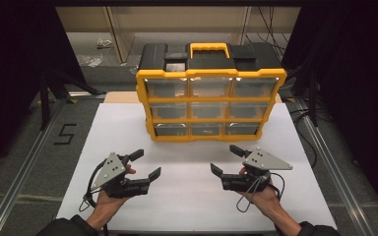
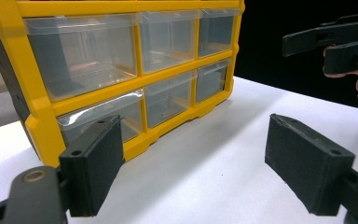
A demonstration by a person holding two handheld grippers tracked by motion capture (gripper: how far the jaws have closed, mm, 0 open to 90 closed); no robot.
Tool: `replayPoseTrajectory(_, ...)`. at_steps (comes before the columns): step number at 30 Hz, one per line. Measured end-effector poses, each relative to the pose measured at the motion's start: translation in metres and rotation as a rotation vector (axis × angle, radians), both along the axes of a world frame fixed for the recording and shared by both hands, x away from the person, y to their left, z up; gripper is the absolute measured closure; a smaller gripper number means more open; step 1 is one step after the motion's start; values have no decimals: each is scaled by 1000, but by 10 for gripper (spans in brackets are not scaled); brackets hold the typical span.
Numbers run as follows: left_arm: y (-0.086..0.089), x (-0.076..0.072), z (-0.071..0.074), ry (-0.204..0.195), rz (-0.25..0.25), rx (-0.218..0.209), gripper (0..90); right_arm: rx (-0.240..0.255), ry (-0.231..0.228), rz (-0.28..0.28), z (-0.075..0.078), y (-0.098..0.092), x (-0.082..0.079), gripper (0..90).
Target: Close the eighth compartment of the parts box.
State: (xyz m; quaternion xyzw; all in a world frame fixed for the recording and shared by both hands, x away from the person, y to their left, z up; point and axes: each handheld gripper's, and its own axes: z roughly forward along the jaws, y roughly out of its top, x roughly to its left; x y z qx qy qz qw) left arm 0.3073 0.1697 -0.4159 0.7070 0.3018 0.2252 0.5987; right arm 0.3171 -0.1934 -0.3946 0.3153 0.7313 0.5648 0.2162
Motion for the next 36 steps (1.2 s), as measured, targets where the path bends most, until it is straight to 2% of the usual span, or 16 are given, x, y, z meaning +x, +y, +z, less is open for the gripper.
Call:
replayPoseTrajectory(23,0,0,0,0,-7,-1,187,7,-20,-11,-2,-17,-15,152)
replayPoseTrajectory(36,-1,0,0,-2,-10,1,186,-1,-22,-12,-3,-17,-16,152)
